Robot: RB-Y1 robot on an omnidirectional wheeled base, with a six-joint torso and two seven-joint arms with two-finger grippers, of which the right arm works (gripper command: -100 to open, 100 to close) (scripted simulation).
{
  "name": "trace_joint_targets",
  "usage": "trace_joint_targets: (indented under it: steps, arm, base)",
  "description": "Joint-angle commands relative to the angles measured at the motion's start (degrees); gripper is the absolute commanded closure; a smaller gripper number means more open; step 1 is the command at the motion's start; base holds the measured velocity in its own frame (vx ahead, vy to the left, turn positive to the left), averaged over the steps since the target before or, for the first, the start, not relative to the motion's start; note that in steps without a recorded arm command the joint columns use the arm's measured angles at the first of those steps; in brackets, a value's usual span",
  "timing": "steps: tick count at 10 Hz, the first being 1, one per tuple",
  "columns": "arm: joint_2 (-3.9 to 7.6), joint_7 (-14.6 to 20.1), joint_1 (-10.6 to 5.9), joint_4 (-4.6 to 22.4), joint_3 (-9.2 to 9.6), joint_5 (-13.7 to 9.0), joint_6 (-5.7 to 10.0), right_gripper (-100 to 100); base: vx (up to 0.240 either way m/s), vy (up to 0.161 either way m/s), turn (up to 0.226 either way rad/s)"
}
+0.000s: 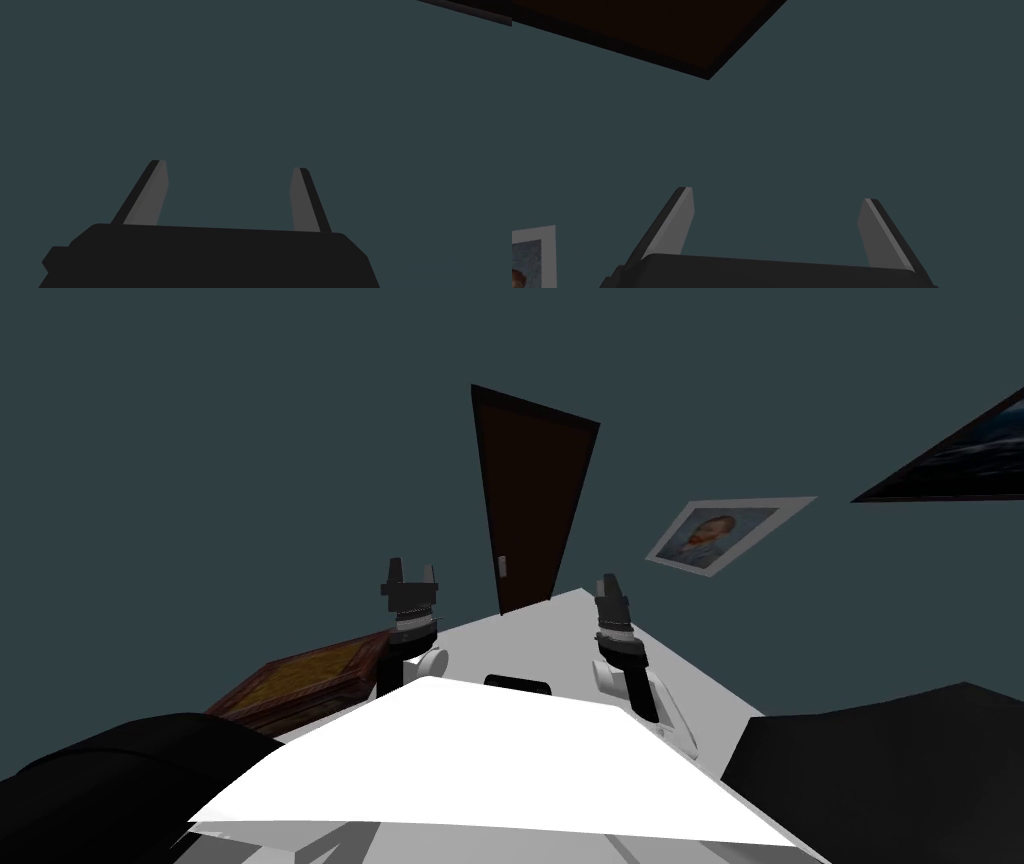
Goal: Pull the door open
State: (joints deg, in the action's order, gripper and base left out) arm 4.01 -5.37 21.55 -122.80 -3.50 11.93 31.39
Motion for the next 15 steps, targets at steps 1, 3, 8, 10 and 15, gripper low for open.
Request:
trace_joint_targets:
  steps: [1, 3, 8, 10, 15]
  arm:
    - [0.14, -1.1, -0.72, 2.0, 0.13, 1.7, 0.17, -100]
    - [0.5, -2.9, -2.26, 5.4, 0.22, 4.6, 0.26, -100]
    - [1.05, -6.1, -5.06, 11.6, 0.4, 9.8, 0.42, -100]
    - [1.26, -7.4, -6.21, 14.1, 0.47, 12.0, 0.48, -100]
    - [1.67, -10.8, -9.18, 20.7, 0.66, 17.6, 0.65, -100]
  base:
    - [0.098, 0.055, 0.005]
    - [0.123, 0.081, 0.008]
    - [0.112, 0.082, 0.005]
    - [0.094, 0.07, 0.005]
    - [0.099, 0.08, 0.006]
